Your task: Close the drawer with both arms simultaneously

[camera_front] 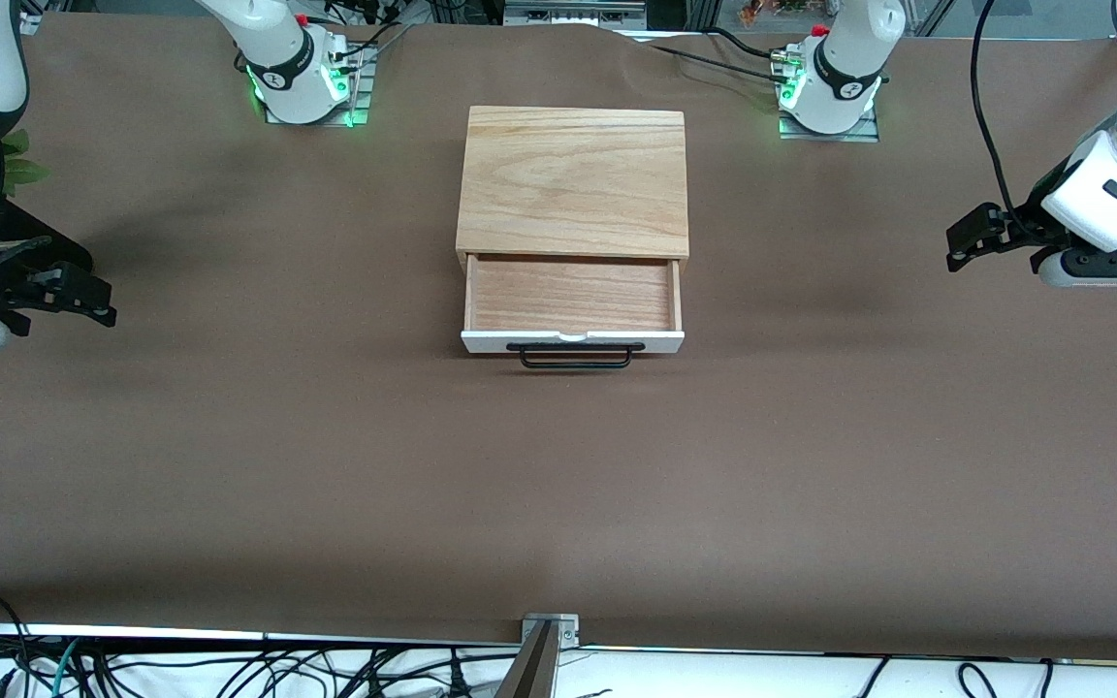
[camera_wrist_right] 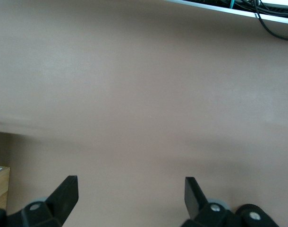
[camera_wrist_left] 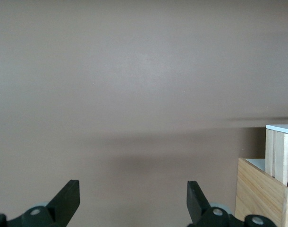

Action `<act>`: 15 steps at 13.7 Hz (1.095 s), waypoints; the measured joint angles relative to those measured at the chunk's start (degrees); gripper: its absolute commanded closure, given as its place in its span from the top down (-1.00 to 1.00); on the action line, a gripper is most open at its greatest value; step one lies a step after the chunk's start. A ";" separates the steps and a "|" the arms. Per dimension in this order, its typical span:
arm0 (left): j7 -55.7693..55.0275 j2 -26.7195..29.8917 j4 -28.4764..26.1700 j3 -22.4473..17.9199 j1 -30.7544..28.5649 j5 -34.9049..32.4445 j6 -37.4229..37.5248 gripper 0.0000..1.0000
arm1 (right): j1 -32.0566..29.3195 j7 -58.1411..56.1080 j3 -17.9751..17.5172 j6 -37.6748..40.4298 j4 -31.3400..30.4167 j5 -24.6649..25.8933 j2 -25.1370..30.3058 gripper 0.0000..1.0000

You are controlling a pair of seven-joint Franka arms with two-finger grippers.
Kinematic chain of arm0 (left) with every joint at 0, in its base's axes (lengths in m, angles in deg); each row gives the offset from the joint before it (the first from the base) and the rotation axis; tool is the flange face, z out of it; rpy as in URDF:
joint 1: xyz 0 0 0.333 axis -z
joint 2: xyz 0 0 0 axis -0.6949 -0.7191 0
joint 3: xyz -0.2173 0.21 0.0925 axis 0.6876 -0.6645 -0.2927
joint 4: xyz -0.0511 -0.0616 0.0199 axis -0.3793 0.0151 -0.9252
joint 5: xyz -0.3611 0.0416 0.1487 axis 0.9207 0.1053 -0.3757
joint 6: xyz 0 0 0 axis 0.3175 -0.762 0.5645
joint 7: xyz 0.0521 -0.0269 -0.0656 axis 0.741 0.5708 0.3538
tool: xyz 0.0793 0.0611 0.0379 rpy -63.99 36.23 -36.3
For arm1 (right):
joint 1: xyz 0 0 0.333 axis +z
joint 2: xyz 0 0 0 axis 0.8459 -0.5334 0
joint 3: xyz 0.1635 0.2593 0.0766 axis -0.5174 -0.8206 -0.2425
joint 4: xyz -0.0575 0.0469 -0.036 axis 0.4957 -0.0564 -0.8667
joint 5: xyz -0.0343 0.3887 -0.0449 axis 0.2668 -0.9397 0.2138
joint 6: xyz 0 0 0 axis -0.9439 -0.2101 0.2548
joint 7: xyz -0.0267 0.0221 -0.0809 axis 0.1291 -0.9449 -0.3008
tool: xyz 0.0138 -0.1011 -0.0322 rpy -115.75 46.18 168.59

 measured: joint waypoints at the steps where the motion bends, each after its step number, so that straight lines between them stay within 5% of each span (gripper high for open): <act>1: 0.00 0.00 0.03 0.06 0.06 0.00 0.00 1.00 | 0.00 0.02 0.00 0.00 0.00 0.00 0.00 1.00; 15: 0.00 0.00 0.23 0.98 0.15 0.00 0.00 1.00 | -0.03 0.03 0.00 -0.03 0.00 0.00 -0.22 1.00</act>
